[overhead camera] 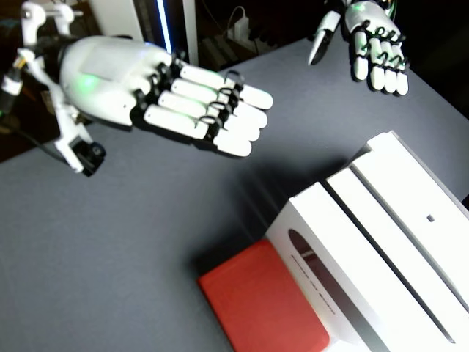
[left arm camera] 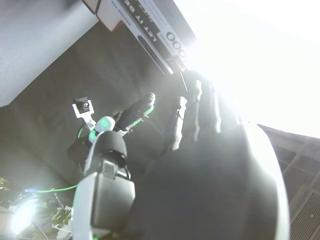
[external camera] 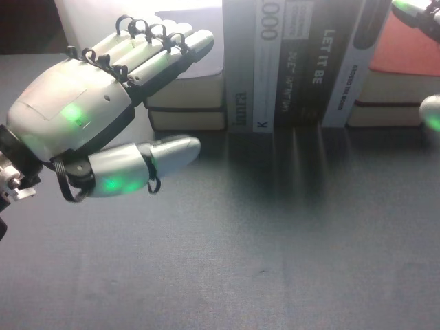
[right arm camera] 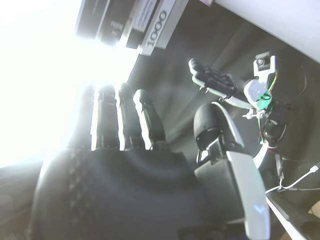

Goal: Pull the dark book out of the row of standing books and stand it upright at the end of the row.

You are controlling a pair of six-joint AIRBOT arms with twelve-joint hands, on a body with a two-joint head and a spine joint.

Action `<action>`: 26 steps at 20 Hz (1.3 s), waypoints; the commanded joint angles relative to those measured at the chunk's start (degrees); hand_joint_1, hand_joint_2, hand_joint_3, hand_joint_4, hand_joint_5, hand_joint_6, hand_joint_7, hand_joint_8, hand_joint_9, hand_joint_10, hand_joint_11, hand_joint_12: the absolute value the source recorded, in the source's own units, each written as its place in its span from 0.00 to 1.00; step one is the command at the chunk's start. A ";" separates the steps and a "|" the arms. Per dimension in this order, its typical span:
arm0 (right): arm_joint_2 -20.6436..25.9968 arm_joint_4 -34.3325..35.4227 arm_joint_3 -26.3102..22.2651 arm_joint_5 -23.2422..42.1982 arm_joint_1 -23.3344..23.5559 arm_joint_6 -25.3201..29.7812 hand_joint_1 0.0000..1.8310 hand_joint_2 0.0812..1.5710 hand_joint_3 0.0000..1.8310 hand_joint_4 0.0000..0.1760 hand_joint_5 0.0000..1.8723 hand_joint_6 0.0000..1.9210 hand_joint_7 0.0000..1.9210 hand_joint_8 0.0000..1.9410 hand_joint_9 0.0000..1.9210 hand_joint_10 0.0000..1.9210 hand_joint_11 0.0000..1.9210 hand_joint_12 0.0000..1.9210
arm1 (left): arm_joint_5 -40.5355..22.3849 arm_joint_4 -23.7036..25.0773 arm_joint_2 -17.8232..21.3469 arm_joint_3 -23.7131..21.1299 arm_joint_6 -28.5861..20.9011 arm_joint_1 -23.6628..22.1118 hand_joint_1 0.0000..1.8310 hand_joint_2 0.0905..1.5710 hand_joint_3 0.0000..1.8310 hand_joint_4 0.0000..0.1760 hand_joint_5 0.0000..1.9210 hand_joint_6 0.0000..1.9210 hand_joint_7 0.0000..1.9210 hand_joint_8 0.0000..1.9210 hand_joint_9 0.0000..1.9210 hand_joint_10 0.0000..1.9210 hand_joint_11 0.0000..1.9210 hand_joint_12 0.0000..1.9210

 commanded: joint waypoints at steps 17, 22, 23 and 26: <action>-6.07 1.64 6.57 -0.16 11.89 -1.01 0.18 0.88 0.00 0.00 0.04 0.02 0.00 0.00 0.00 0.00 0.00 0.00 | -6.80 -0.11 -0.53 0.20 -0.08 -0.99 0.06 0.86 0.00 0.38 0.01 0.00 0.00 0.00 0.00 0.00 0.00 0.00; -10.48 3.21 10.94 -6.00 19.11 -3.23 0.02 0.90 0.01 0.00 0.12 0.05 0.00 0.00 0.00 0.00 0.00 0.00 | -6.96 -0.22 -0.56 0.26 -0.10 -0.96 0.04 0.86 0.00 0.31 0.04 0.01 0.00 0.00 0.00 0.00 0.00 0.00; -11.07 4.07 11.33 -6.83 19.99 -4.61 0.02 0.89 0.00 0.00 0.13 0.05 0.00 0.00 0.00 0.00 0.00 0.00 | -6.96 -0.26 -0.58 0.29 -0.10 -0.95 0.01 0.87 0.00 0.31 0.04 0.01 0.00 0.00 0.00 0.00 0.00 0.00; -13.28 6.34 13.46 -9.54 22.48 -6.59 0.00 0.85 0.00 0.00 0.15 0.06 0.00 0.00 0.00 0.00 0.00 0.00 | -6.96 -0.30 -0.65 0.31 -0.11 -0.90 0.00 0.87 0.00 0.37 0.02 0.00 0.00 0.00 0.00 0.00 0.00 0.00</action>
